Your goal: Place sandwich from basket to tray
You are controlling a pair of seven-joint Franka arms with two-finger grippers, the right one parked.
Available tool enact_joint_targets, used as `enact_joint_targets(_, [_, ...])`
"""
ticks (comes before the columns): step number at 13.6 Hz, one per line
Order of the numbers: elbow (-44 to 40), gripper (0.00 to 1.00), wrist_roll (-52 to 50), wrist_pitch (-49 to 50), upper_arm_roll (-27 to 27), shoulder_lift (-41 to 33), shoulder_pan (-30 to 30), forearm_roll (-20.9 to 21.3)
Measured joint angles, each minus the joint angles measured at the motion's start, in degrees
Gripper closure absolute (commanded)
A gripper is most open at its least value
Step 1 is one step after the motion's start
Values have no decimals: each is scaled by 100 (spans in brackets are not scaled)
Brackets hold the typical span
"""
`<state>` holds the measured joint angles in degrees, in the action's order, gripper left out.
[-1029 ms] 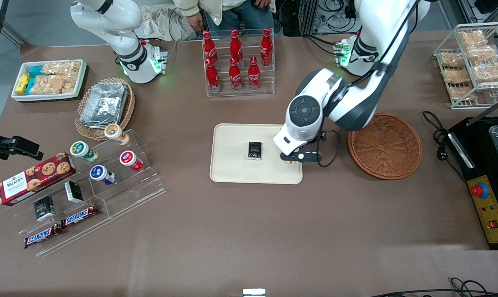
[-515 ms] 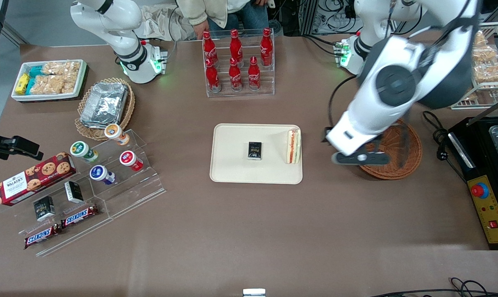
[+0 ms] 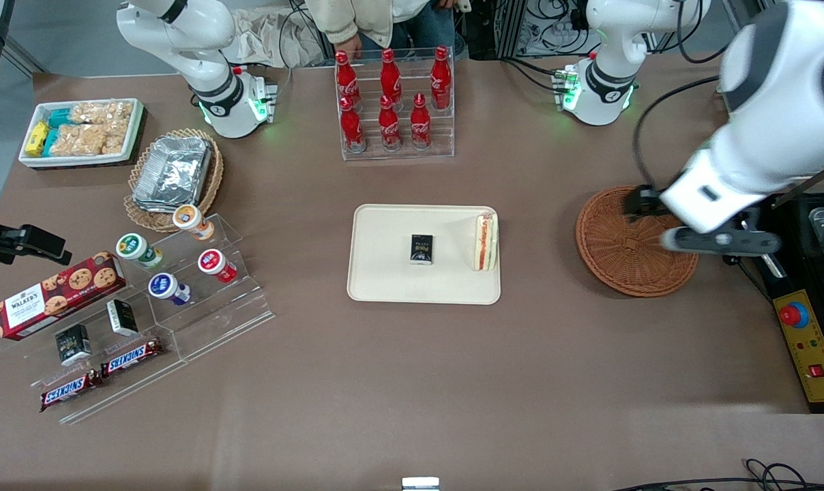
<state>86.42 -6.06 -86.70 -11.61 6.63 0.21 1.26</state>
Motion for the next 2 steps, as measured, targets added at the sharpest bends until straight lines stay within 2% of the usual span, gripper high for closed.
enact_joint_targets(2, [34, 0, 244, 75, 402, -202, 23, -110])
